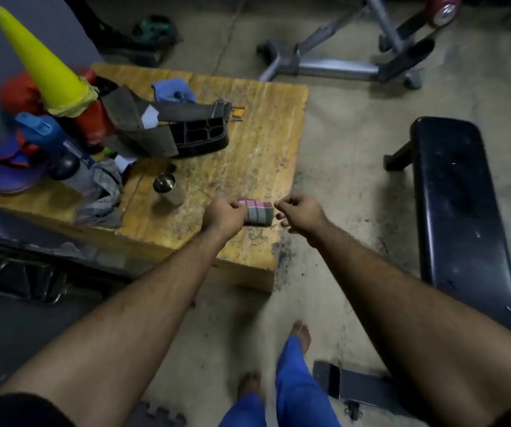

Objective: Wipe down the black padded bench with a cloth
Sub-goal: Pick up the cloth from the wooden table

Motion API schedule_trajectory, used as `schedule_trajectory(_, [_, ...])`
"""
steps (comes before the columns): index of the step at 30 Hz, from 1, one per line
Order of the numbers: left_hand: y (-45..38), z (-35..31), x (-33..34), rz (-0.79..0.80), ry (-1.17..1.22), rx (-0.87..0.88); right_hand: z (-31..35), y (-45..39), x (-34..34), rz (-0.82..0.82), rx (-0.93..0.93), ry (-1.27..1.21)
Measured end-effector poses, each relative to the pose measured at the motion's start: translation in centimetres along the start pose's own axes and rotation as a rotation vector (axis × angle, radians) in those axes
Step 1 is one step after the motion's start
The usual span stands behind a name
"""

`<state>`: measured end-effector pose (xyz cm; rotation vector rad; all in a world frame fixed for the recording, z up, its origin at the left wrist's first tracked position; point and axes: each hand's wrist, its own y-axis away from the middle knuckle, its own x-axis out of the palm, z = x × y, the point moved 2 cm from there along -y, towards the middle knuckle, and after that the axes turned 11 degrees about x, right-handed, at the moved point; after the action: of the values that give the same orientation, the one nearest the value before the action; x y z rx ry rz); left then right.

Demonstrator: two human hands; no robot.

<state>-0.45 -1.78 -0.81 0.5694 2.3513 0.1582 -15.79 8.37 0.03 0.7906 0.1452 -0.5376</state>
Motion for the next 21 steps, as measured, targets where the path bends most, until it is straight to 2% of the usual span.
schedule_trajectory(5, [-7.3, 2.6, 4.5, -0.074, 0.053, -0.263, -0.4, -10.4, 1.6, -0.043, 0.068, 0.096])
schedule_trajectory(8, [-10.1, 3.7, 6.5, -0.158, 0.045, -0.369, -0.4, -14.3, 2.2, -0.061, 0.03, 0.22])
schedule_trajectory(12, [-11.8, 5.0, 8.6, -0.171, 0.158, -0.54, -0.8, -17.8, 3.5, 0.002, 0.036, 0.332])
schedule_trajectory(15, [-13.2, 5.5, 9.7, -0.185, 0.17, -0.579, -1.1, -19.5, 4.3, 0.068, 0.047, 0.402])
schedule_trajectory(18, [-14.2, 5.8, 10.5, -0.167, 0.097, -0.581, -1.8, -19.5, 5.0, 0.148, 0.092, 0.33])
schedule_trajectory(21, [-14.1, 5.7, 10.0, -0.124, 0.107, -0.546, -2.1, -18.0, 5.6, 0.156, 0.133, 0.099])
